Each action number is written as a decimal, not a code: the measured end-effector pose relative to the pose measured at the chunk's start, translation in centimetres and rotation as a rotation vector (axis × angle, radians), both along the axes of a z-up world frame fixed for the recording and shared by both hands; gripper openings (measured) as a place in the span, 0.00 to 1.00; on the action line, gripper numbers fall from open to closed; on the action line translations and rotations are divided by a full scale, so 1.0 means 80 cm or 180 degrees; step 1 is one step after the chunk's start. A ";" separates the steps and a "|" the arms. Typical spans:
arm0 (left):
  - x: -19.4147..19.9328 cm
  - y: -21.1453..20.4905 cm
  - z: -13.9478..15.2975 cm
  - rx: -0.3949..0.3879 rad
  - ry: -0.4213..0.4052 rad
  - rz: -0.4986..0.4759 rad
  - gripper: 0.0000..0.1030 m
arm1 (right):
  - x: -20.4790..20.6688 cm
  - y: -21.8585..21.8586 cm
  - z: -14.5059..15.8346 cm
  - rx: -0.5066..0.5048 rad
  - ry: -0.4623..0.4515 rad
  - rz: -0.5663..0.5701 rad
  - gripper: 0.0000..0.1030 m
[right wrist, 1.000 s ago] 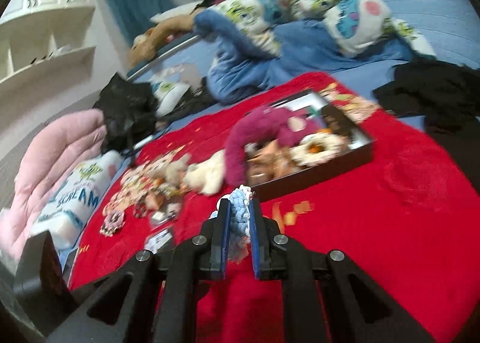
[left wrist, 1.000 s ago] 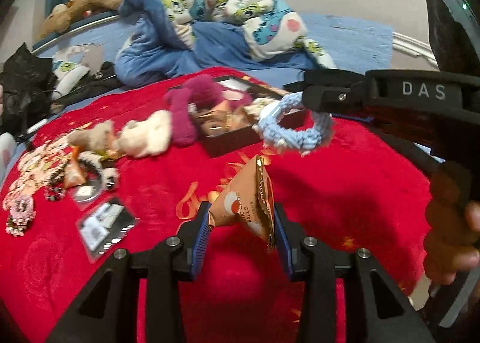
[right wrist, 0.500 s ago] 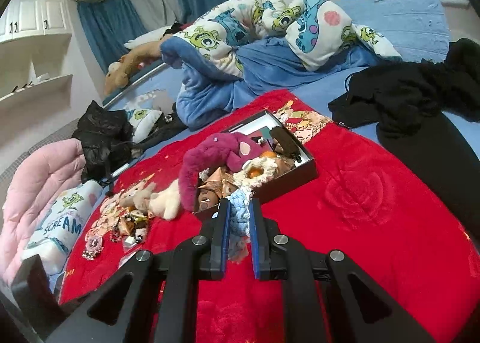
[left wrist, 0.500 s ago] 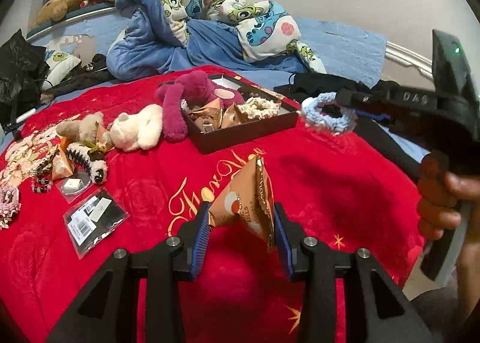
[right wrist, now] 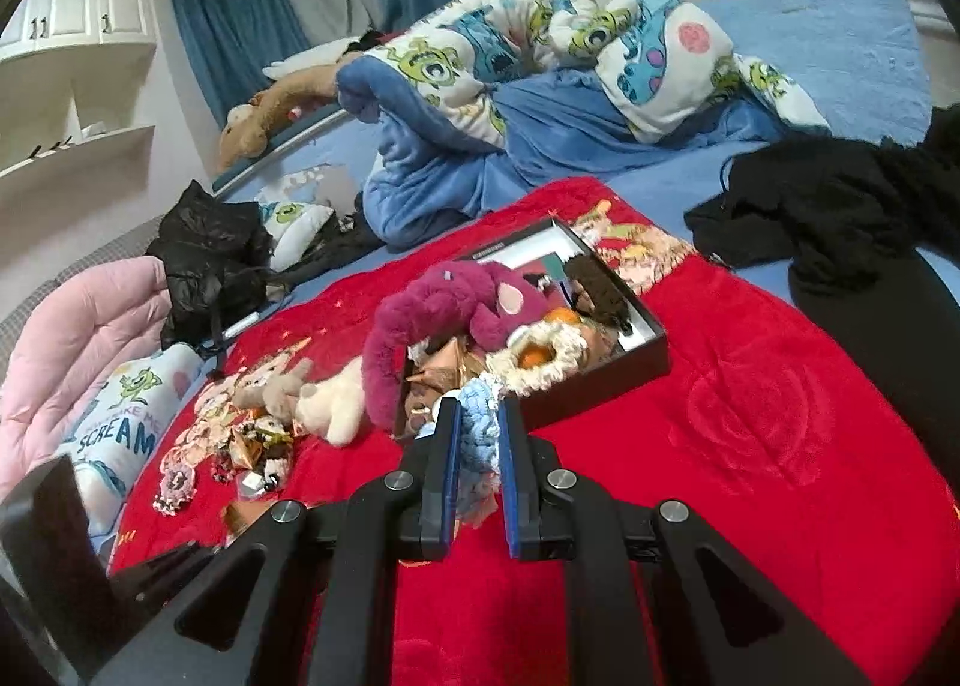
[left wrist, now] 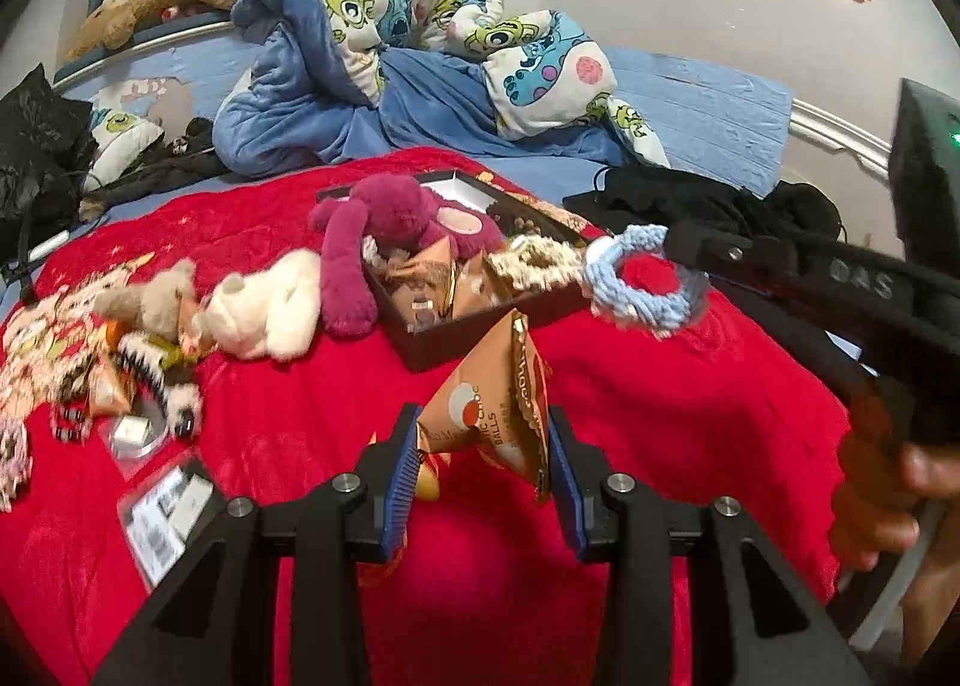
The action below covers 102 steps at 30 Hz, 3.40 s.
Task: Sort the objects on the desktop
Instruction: 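Carry the pyramid with the left gripper toward the box while the right carries the blue scrunchie, then lower the pyramid into the box with the left gripper while the right lowers the blue scrunchie, then open both grippers to release the pyramid and blue scrunchie into the box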
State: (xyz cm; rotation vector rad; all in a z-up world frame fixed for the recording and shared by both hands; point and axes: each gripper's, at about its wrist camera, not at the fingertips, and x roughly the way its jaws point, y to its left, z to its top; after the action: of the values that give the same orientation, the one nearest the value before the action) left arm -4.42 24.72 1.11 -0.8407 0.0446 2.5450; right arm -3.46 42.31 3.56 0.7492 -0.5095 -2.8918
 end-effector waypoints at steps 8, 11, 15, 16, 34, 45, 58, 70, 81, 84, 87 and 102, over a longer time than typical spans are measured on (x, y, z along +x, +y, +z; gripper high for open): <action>-0.043 0.017 0.000 0.0018 0.0039 -0.0006 0.40 | -0.023 0.018 0.003 -0.0166 0.0108 -0.0116 0.12; -0.060 0.025 -0.003 -0.0016 0.0048 -0.0003 0.40 | -0.039 0.022 0.004 -0.0110 0.0177 -0.0086 0.12; -0.086 0.035 -0.007 0.0008 -0.0007 0.0018 0.40 | -0.064 0.030 0.002 -0.0172 0.0231 -0.0066 0.12; -0.093 0.037 -0.007 -0.0002 -0.0004 0.0023 0.40 | -0.069 0.031 0.000 -0.0188 0.0217 -0.0072 0.12; -0.209 0.083 0.007 -0.0007 0.0134 0.0151 0.40 | -0.147 0.038 -0.009 -0.0482 0.0600 -0.0089 0.12; -0.220 0.084 -0.023 0.0022 0.0203 0.0028 0.40 | -0.178 0.033 -0.050 -0.0033 0.0216 -0.0235 0.12; -0.216 0.085 -0.031 0.0032 0.0265 0.0004 0.40 | -0.190 0.041 -0.074 -0.0109 0.0046 -0.0277 0.12; -0.216 0.080 -0.028 0.0088 0.0268 -0.0015 0.41 | -0.189 0.036 -0.073 -0.0047 0.0057 -0.0273 0.12; -0.197 0.069 -0.018 0.0098 0.0503 0.0163 0.88 | -0.173 0.026 -0.058 0.0159 0.0280 -0.0354 0.37; -0.190 0.064 -0.015 0.0112 0.0593 0.0201 1.00 | -0.167 0.024 -0.052 0.0195 0.0368 -0.0373 0.79; -0.186 0.063 -0.012 0.0118 0.0634 0.0155 1.00 | -0.161 0.022 -0.048 0.0229 0.0444 -0.0415 1.00; -0.176 0.068 -0.012 0.0094 0.0663 0.0022 1.00 | -0.161 0.014 -0.046 0.0371 0.0404 -0.0444 1.00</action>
State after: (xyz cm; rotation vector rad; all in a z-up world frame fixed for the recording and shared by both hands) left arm -18.47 30.15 0.13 -0.5628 0.0696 2.6235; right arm -16.31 43.46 -0.09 0.5597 -0.3966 -3.0961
